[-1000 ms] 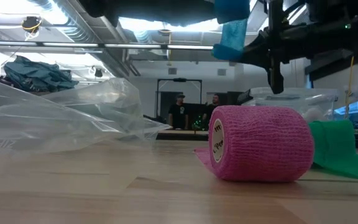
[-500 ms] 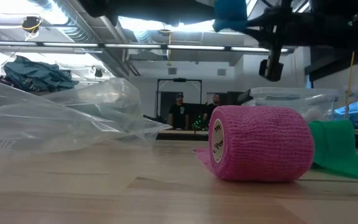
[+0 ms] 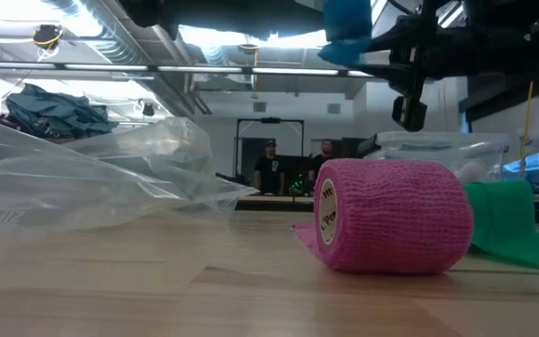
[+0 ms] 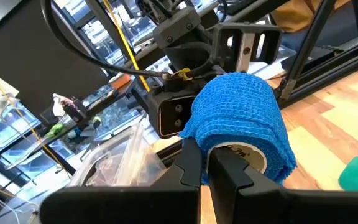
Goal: Roll bandage
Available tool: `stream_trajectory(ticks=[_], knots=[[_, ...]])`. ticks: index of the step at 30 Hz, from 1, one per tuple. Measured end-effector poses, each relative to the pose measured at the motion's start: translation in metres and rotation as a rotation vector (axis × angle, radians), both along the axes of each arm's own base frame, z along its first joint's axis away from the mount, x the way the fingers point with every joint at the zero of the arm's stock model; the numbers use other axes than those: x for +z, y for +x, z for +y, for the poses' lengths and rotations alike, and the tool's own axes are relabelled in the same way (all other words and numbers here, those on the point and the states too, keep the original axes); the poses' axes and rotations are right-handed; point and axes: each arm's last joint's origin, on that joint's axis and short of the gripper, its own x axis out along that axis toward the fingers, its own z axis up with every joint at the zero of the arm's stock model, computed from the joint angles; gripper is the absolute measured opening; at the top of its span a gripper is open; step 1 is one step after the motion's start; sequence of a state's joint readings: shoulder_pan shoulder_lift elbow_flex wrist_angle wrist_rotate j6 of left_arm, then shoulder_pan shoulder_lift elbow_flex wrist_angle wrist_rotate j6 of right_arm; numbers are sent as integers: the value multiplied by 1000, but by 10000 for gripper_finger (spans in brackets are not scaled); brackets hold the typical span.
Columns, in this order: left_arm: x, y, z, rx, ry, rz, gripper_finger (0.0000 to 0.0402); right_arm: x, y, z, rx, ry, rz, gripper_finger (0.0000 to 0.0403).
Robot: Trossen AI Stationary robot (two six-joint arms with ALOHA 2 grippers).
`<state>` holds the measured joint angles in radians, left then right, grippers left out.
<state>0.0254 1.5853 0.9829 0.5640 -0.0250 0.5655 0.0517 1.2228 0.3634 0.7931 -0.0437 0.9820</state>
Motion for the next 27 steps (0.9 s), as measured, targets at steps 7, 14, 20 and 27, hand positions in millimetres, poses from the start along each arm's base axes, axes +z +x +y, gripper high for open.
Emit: stream_trajectory(ticks=[7,14,20,27], knots=[[1,0,0,-4,1,-6,0,-3,0,0,14,-41,25,139],[4,-2,0,-11,17,-23,0,-5,0,1,33,-96,48,164],[4,-2,-3,-10,22,-15,0,-8,-1,0,-2,-72,77,185],[4,-3,-6,-15,19,-2,0,-8,-1,-2,-21,-150,77,183]])
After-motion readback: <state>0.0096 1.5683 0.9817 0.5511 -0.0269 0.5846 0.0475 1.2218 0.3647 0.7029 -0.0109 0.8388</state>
